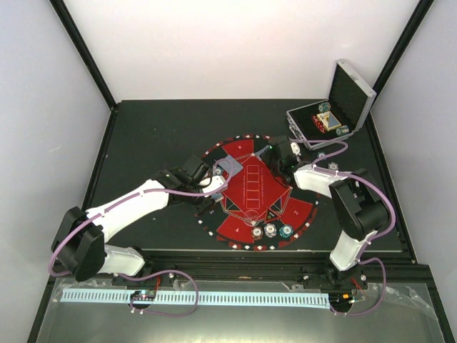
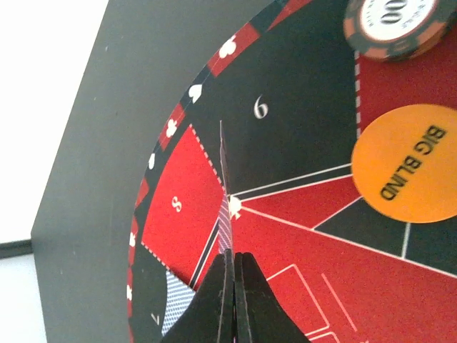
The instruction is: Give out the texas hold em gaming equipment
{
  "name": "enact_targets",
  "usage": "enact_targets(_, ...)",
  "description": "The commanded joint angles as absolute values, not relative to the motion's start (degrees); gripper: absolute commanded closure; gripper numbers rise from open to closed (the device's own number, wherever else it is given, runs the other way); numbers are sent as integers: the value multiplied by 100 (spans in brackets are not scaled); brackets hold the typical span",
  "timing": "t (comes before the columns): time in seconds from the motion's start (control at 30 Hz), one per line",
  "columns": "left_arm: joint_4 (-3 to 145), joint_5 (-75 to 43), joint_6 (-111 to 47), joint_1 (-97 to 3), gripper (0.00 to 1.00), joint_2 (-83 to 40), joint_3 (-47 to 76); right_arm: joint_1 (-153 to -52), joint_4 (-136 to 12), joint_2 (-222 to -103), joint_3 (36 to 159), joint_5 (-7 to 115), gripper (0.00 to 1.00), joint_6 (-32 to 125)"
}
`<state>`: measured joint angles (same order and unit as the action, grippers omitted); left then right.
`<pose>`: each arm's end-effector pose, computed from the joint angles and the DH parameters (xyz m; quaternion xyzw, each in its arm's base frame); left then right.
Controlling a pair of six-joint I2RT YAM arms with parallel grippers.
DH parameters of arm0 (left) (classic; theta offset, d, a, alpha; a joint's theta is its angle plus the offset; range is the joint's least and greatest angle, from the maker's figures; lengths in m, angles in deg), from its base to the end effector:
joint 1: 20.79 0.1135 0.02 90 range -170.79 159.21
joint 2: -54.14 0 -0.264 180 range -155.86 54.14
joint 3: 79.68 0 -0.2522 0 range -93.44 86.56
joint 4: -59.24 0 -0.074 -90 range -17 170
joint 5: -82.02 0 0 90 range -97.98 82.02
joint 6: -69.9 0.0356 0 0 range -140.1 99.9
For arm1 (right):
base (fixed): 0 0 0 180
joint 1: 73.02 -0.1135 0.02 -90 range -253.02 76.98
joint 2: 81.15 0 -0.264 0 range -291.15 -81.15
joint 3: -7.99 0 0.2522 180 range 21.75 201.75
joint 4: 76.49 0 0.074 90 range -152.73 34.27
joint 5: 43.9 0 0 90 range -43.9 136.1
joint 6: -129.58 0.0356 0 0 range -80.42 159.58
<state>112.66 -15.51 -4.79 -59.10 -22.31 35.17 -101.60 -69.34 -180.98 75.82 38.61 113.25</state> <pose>0.1949 -0.1600 0.2219 0.4520 0.8625 -0.1063 0.2012 0.3216 0.1699 0.1710 0.3714 0.8216 0.2965 0.3148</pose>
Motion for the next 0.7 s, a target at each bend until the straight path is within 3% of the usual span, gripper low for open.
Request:
enact_targets(0.0,11308,-1606,-562,-5877,65,-2171,3302,-10121,-6689,-18016,7704,3232,99,11725)
enact_targets(0.2,11284,-1598,-556,-5884,65,-2120,3321,-9844,-6813,-17696,7535,3695,99,10904)
enact_targets(0.33,11286,-1622,-550,-5879,65,-2118,3321,-9148,-6520,-17057,7212,5495,99,8940)
enact_targets(0.47,11298,-1670,-543,-5879,65,-2152,3304,-8378,-4656,-16757,7200,7887,99,6957)
enact_targets(0.67,11312,-1700,-542,-5884,65,-2231,3278,-8304,-3292,-16560,7086,8545,99,5601)
